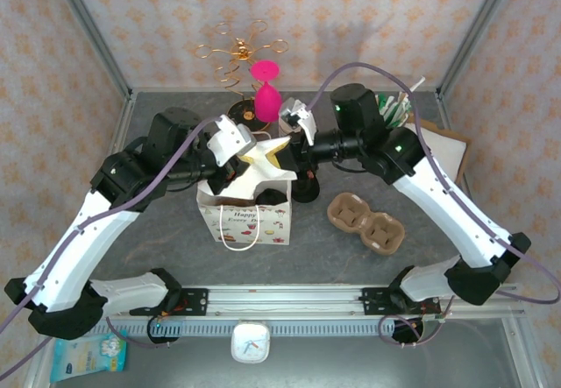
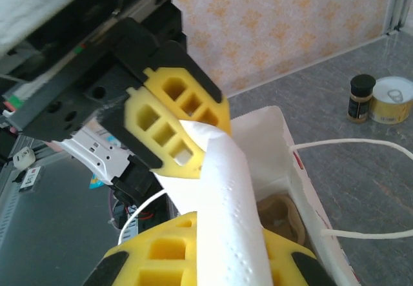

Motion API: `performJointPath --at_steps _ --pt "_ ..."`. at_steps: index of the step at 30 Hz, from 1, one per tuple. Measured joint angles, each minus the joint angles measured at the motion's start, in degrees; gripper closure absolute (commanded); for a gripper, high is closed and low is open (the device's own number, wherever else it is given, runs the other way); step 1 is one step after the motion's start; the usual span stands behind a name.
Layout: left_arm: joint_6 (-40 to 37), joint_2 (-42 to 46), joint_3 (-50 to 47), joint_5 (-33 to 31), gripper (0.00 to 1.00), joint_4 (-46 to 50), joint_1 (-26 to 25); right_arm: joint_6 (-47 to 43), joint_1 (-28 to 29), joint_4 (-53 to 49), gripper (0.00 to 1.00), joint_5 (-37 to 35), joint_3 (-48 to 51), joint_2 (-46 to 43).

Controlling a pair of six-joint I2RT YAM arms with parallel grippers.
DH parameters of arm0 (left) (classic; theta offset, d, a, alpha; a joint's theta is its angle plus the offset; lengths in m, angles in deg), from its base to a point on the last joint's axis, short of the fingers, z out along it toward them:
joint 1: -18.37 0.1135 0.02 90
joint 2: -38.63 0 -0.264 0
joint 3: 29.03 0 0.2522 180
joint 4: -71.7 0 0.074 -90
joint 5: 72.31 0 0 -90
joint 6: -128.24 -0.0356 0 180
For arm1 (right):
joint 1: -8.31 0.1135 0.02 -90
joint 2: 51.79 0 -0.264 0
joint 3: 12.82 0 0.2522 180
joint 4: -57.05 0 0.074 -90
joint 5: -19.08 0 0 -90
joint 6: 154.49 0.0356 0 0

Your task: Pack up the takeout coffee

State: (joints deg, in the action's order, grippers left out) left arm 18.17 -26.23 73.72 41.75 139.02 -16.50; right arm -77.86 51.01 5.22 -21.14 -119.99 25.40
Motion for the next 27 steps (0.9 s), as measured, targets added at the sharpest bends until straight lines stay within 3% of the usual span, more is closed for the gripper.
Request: performJointPath --at_steps 2,11,15,21,27 --pt "0.00 0.68 -1.01 0.13 1.00 -1.55 -0.02 0.72 1.05 0.07 1.00 -1.77 0.15 -0.76" --pt "0.55 -0.66 -1.38 -0.72 0.76 -1.97 0.63 3.76 5.07 0.31 1.00 -8.66 0.15 -0.92" --pt "0.92 -0.50 -1.60 -0.76 0.70 -1.99 1.55 5.77 5.55 0.76 1.00 -9.73 0.15 -0.85" --pt "2.43 1.64 -2.12 -1.66 0.53 -1.88 2.12 7.63 6.40 1.38 1.00 -10.21 -0.35 0.57" --pt "4.24 6.88 -3.15 -2.47 0.45 -1.99 2.38 8.50 6.64 1.53 1.00 -10.45 -0.35 2.91"
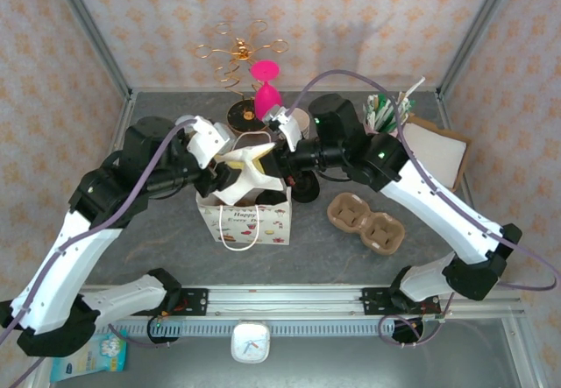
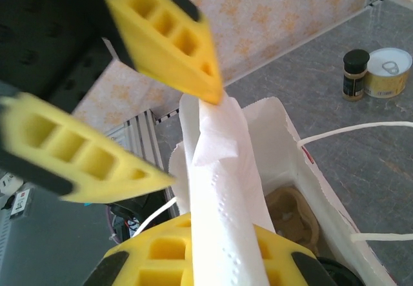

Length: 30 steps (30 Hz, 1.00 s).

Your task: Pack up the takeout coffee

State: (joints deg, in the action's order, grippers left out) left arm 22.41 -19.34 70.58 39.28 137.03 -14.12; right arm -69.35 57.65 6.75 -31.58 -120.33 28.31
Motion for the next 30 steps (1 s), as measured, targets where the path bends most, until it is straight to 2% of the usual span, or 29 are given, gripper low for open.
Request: performJointPath --at_steps 13,19,30 --pt "2.97 2.14 -0.72 -1.09 0.34 -1.07 0.02 -2.05 0.13 -5.22 1.00 -7.32 -2.43 0.61" --pt "4.04 2.12 -0.72 -2.64 0.34 -2.23 0.02 -4.44 0.13 -8.55 1.00 -9.42 -3.78 -0.28" --pt "8.37 2.32 -0.72 -7.21 0.33 -4.52 0.02 -7.87 0.17 -10.25 1.00 -7.89 -3.78 -1.92"
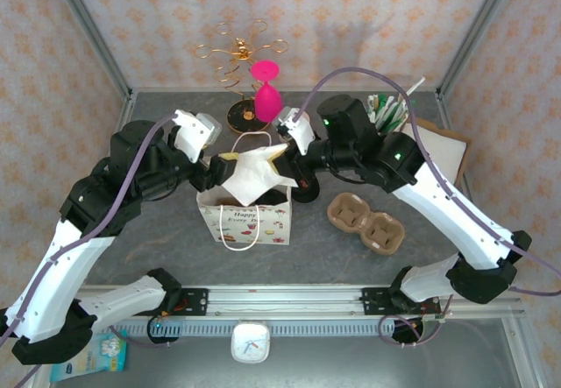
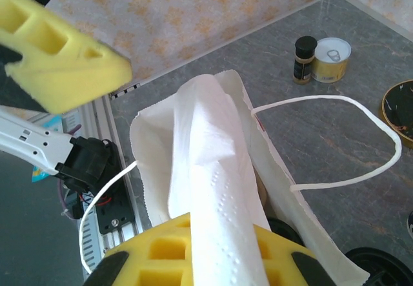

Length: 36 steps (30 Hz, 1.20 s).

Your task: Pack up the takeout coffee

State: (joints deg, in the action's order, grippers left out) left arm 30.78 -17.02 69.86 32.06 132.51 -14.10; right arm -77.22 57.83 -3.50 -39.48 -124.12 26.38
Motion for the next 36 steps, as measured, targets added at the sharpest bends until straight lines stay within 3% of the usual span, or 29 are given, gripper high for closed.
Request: performJointPath --at_steps 10,22,25,27,28,36 --pt "8.20 3.78 -1.62 -5.66 0.33 -2.36 0.00 -2.58 2.99 -1.81 1.00 -0.63 -5.70 9.16" --pt "13.94 4.55 -3.48 -10.78 0.32 -2.97 0.00 -3.74 3.21 -2.10 1.00 -1.97 -2.05 9.38" --pt "14.10 4.55 -3.48 -10.97 0.31 -2.97 0.00 -4.09 3.21 -2.32 0.83 -3.65 -1.29 9.18" --pt "14.12 4.52 -3.48 -11.15 0.31 -2.97 0.00 -4.09 3.21 -2.34 0.59 -4.04 -0.50 8.98" --pt "14.12 4.52 -3.48 -11.45 0.30 -2.99 0.00 -4.11 3.21 -2.36 0.53 -4.04 -0.37 8.96" --pt "15.26 4.02 -3.54 -13.66 0.27 -3.98 0.00 -3.37 3.21 -0.72 0.21 -6.80 -1.16 7.06"
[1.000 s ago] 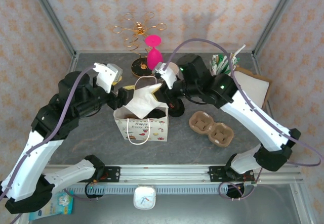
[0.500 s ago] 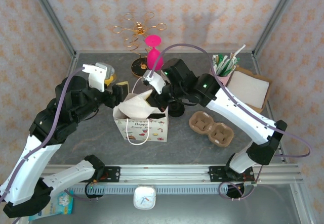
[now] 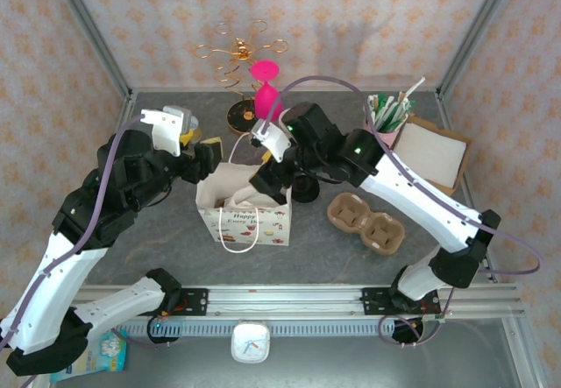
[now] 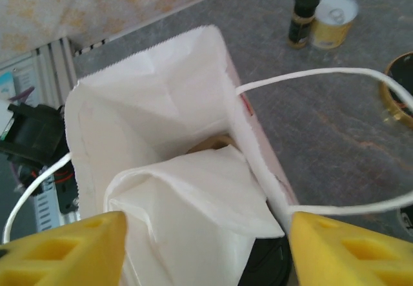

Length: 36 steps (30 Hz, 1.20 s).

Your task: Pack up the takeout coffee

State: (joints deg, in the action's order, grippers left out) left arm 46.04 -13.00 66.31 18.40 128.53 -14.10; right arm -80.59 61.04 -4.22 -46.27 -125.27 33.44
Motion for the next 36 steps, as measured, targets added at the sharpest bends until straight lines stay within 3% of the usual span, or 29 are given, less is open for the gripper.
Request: performJointPath --at_steps 1,5,9,13,18,22,29,36 --pt "0.35 0.02 -0.11 -0.81 0.26 -0.17 0.00 0.70 -0.11 0.96 0.13 -1.09 0.42 -1.27" --pt "3.30 0.20 -2.23 -5.29 0.18 -1.62 1.44 5.42 -3.91 6.99 0.00 -5.01 5.99 -10.12" --pt "7.41 0.13 -6.78 -8.81 0.13 -3.54 8.63 14.36 -15.78 13.29 0.00 -13.99 14.51 -19.61" --pt "11.43 0.07 -15.43 -12.81 0.08 -7.89 20.31 23.98 -28.94 18.14 0.00 -26.73 27.98 -26.45" --pt "15.47 -1.51 -29.59 -15.02 0.01 -17.22 33.29 30.93 -36.17 25.86 0.00 -41.66 49.57 -28.11" --pt "15.50 -1.97 -44.17 -19.28 0.00 -30.29 37.81 31.95 -39.08 36.30 0.00 -50.05 64.26 -25.27" --pt "10.60 -10.03 -68.02 -17.84 0.01 -65.02 38.58 27.41 -45.55 64.61 0.00 -52.70 77.75 -13.64" --pt "5.18 -22.38 -72.67 -10.58 0.01 -94.20 38.47 19.74 -51.08 89.31 0.00 -42.86 84.80 -11.37"
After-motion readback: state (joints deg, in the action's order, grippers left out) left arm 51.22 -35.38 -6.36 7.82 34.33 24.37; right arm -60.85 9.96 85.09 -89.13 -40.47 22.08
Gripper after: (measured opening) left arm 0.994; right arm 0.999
